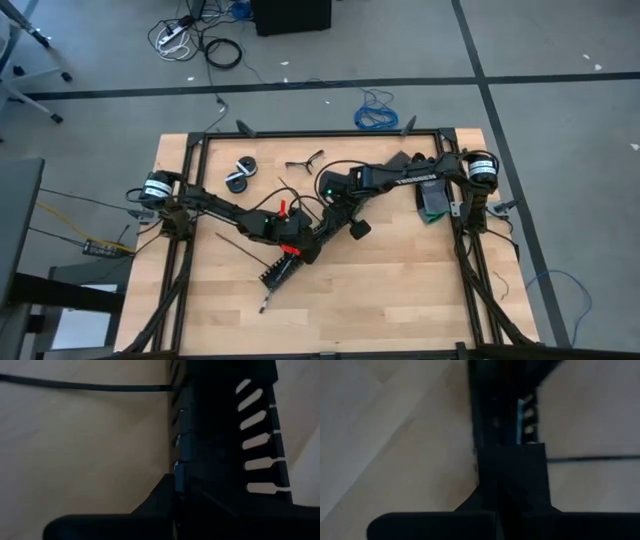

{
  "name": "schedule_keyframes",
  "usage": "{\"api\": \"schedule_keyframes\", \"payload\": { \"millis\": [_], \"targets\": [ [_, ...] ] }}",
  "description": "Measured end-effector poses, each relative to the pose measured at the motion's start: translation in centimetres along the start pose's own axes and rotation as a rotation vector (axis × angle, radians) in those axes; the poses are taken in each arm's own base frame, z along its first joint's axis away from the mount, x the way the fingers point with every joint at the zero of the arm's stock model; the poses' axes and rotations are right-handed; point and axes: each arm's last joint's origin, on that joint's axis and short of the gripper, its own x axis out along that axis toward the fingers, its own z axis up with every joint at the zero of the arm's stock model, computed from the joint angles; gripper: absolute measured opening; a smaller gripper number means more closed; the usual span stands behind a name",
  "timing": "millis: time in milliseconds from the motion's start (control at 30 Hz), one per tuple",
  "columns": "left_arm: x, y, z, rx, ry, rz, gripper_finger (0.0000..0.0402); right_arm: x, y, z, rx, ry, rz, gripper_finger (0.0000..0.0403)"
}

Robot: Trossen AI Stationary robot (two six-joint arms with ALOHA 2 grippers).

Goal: Ziptie cables
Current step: Insert the black cover of the black cable duct

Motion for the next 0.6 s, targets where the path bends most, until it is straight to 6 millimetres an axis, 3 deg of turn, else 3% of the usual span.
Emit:
{"api": "schedule_keyframes", "payload": {
  "millis": [167,600],
  "targets": [
    [0.0,-0.1,0.0,-0.019,0.007,-0.014,0.0,-1.4,-0.3,-0.5,0.015,0.03,-0.036,0.0],
    [0.0,0.0,-0.1,-0.018,0.015,-0.011,0.0,-1.5,-1.6,-2.3,0.137,0.02,0.032,0.0]
  ]
}}
